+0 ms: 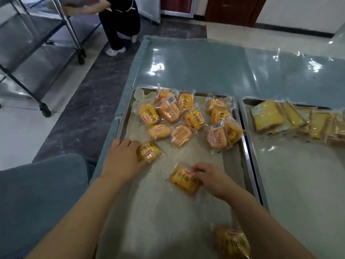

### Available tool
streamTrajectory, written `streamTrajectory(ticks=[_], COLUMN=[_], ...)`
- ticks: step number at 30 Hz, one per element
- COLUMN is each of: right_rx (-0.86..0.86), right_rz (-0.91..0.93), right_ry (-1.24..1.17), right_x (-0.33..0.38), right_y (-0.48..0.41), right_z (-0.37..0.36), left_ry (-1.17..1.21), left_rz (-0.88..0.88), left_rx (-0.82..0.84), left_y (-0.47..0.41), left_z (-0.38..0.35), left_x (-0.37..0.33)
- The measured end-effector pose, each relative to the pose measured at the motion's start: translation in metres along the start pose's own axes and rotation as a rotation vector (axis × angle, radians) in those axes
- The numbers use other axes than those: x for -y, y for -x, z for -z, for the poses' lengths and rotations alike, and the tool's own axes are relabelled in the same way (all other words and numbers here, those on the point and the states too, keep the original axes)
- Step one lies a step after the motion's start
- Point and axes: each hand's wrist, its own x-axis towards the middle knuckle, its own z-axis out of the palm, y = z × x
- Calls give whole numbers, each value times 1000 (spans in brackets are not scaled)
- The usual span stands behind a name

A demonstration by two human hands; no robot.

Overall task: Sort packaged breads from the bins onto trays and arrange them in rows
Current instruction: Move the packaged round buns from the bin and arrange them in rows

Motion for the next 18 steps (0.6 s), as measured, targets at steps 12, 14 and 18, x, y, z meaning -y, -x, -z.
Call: streamTrajectory(ticks=[12, 14, 18], right_rx=[-230, -302, -222], right_rz=[-62, 8, 136], right_ry=[430, 470, 534], right_x=[-15, -12, -10], right_y=[18, 23, 30], right_z=[-6, -9, -16], left_ry=[214, 136, 38], left_rz=[146, 76, -243], left_rx=[140, 108, 142], left_y=[56, 52, 42], left_z=[-7, -2, 5], left_x=[-31, -25, -6])
